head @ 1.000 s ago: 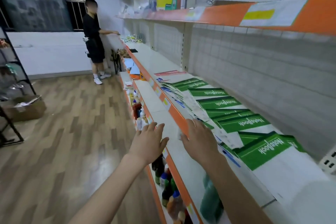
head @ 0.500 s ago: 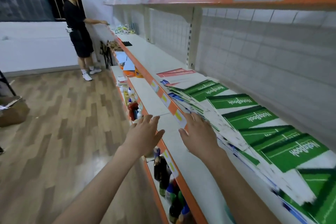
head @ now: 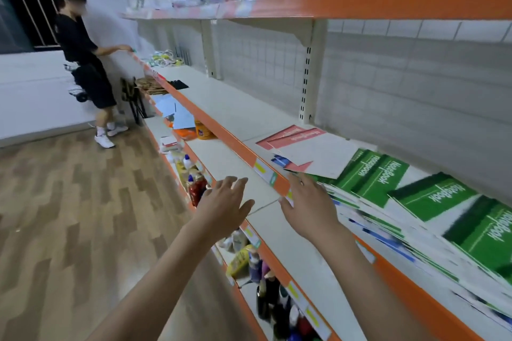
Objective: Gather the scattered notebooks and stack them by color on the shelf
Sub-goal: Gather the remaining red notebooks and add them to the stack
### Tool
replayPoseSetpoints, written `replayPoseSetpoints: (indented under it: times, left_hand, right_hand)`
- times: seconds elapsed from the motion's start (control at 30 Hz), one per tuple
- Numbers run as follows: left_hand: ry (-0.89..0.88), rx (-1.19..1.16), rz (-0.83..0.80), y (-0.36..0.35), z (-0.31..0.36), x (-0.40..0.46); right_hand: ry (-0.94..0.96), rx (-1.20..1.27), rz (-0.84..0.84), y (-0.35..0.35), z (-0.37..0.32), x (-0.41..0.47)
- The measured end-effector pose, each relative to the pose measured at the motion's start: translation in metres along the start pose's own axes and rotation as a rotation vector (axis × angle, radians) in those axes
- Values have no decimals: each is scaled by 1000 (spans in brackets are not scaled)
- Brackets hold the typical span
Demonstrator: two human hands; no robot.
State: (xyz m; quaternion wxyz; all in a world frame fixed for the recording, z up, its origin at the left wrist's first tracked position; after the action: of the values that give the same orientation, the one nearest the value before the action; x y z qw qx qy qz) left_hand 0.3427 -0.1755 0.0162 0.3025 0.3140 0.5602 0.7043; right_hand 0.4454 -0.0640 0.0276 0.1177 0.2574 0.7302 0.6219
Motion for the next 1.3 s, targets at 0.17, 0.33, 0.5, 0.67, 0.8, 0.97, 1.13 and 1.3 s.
replayPoseSetpoints:
  times: [0.17,0.33,0.5,0.67,0.8,0.97,1.13,1.3]
  left_hand:
    - [-6,-22,4,-2,-47,30]
    - [-35,-40,18,-6,-83,69]
    - [-101,-41,37,-3,-109,133]
    - [-229,-46,41,5,-110,202]
    - [-329,-71,53,5,-91,248]
    - [-502,-108,-1,-14,-36,283]
    - [-670,-131,-54,-36,22,301]
    - [-759,-124,-107,-54,56,316]
  right_hand:
    - [-25,-11,-18,-19,-22,49]
    - [-40,-9,-2,-36,-39,103]
    - [-68,-17,46,-42,-45,165]
    - [-160,-6,80,-42,-34,216]
    - [-234,-21,110,-38,-15,240]
    - [-403,-57,125,-33,34,233]
    - [-585,-120,103,-29,81,207]
    - [-717,-143,118,-27,104,189]
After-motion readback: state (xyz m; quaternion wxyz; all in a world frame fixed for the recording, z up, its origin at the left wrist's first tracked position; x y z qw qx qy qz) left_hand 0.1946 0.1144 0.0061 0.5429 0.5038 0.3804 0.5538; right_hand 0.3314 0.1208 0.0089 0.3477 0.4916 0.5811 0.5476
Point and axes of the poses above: each hand's wrist, its own x-axis towards the middle knuckle, its own y-axis out of the back of the hand, z = x × y, the point moved 9 cm from there along x, towards the middle knuckle, and after that the axes turned 3 degrees about -x, right-handed, at the moved point
